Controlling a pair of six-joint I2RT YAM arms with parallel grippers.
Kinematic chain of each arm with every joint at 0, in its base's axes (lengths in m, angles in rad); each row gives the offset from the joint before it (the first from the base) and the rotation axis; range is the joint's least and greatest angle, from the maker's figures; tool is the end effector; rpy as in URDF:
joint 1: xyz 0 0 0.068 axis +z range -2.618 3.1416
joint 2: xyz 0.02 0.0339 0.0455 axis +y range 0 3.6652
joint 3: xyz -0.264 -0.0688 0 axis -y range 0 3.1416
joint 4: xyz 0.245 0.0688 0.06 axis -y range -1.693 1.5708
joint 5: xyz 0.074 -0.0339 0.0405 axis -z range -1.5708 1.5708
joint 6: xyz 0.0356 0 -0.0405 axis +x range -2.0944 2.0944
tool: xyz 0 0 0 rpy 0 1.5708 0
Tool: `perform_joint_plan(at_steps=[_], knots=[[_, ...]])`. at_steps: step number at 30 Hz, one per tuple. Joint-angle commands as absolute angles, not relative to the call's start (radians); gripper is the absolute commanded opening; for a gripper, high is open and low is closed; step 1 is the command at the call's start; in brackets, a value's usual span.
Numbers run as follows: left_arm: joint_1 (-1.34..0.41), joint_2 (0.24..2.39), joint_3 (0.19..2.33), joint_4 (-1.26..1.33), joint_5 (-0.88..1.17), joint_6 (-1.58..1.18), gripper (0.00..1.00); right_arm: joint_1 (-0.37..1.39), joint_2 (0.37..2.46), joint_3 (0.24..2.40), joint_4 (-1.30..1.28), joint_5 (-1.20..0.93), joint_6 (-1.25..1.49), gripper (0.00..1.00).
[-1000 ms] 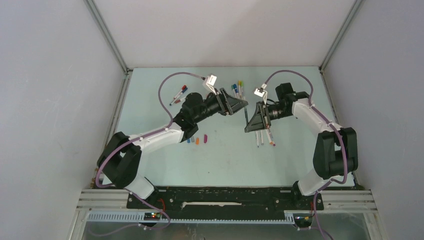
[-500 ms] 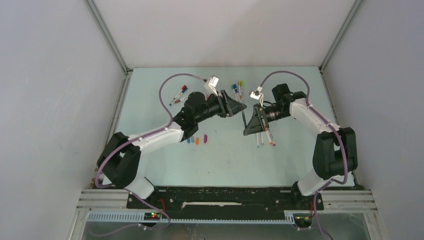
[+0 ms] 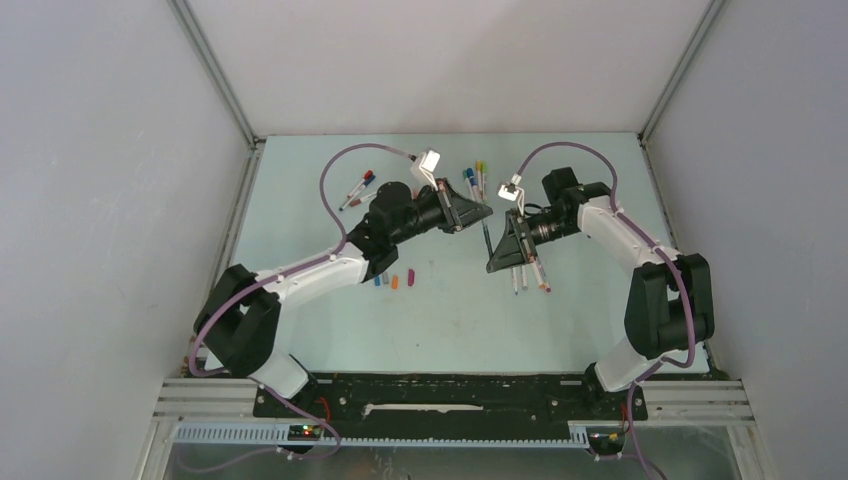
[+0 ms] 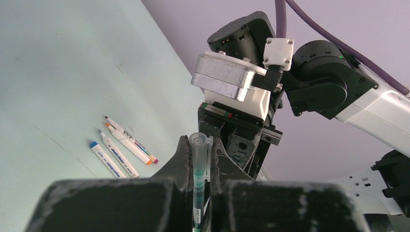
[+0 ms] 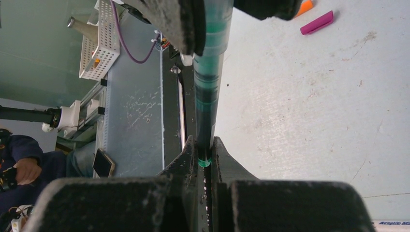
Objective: Open the pen caps
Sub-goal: Open the pen cap from the pen.
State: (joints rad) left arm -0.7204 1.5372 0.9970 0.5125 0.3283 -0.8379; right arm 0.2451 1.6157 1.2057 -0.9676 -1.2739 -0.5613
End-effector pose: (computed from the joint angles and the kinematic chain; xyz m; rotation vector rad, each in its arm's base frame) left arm 0.2628 -0.2460 0.2998 0.1821 1.7969 -1.4289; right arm 0.2795 0.1050 0.2518 -1.0421 2.0275 1.6265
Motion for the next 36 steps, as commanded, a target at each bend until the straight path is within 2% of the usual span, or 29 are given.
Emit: perform_joint_plan(at_steps=[1,2,7,9,21,26,28,29,31,32,36], knots=[[-0.719,1.515,1.063,0.534,0.326,-0.824,0.00,0.259,1.613,1.249,-0.973,-1.275,-0.588,0.00],[-0.719,1.511,1.060,0.534,0.323,-0.819,0.00,0.259,1.613,1.250,-0.973,-1.272,-0.583,0.01],[-0.726,1.509,1.044,0.518,0.327,-0.800,0.00,0.229,1.612,1.262,-0.972,-1.296,-0.557,0.31],[-0.732,1.510,1.030,0.529,0.327,-0.806,0.00,0.205,1.605,1.262,-0.971,-1.319,-0.550,0.36],[-0.779,1.537,1.016,0.608,0.286,-0.834,0.00,0.183,1.615,1.262,-0.946,-1.384,-0.498,0.38],[-0.792,1.539,1.002,0.640,0.258,-0.840,0.00,0.181,1.614,1.262,-0.938,-1.399,-0.482,0.35],[-0.795,1.537,0.992,0.658,0.250,-0.843,0.00,0.181,1.615,1.263,-0.934,-1.402,-0.475,0.31],[-0.795,1.534,0.988,0.671,0.244,-0.845,0.00,0.183,1.616,1.263,-0.932,-1.404,-0.473,0.27],[-0.794,1.528,0.977,0.690,0.233,-0.842,0.00,0.184,1.617,1.263,-0.932,-1.416,-0.473,0.06],[-0.793,1.521,0.972,0.696,0.216,-0.834,0.00,0.187,1.614,1.263,-0.937,-1.419,-0.479,0.00],[-0.762,1.461,0.965,0.708,0.117,-0.775,0.00,0.202,1.608,1.263,-0.971,-1.403,-0.526,0.00]])
